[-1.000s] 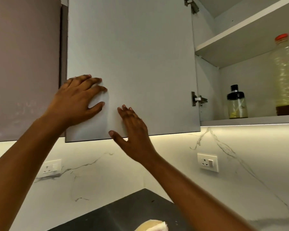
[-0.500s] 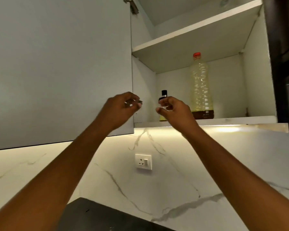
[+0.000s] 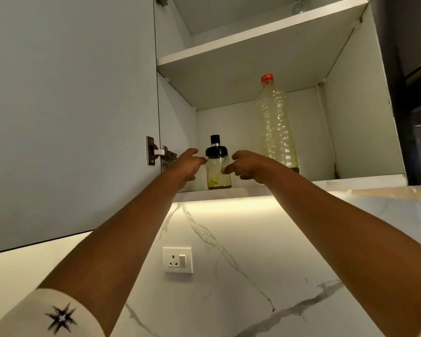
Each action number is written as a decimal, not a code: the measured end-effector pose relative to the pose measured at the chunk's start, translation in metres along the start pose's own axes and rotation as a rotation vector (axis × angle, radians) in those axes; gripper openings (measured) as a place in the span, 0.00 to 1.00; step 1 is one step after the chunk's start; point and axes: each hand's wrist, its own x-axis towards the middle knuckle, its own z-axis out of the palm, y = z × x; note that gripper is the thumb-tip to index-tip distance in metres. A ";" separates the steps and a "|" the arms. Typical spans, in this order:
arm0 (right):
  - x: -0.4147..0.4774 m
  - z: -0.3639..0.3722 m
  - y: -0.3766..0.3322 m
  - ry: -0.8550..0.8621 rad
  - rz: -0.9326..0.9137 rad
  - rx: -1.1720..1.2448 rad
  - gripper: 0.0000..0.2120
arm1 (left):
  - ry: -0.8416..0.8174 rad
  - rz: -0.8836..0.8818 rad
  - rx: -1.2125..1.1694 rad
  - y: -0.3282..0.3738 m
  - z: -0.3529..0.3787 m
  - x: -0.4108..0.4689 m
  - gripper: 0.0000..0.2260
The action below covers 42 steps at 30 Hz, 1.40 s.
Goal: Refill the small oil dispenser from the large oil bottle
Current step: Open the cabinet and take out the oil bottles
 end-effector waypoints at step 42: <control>-0.211 0.127 0.115 -0.204 -0.139 0.162 0.32 | -0.222 0.015 -0.322 -0.167 0.000 -0.234 0.24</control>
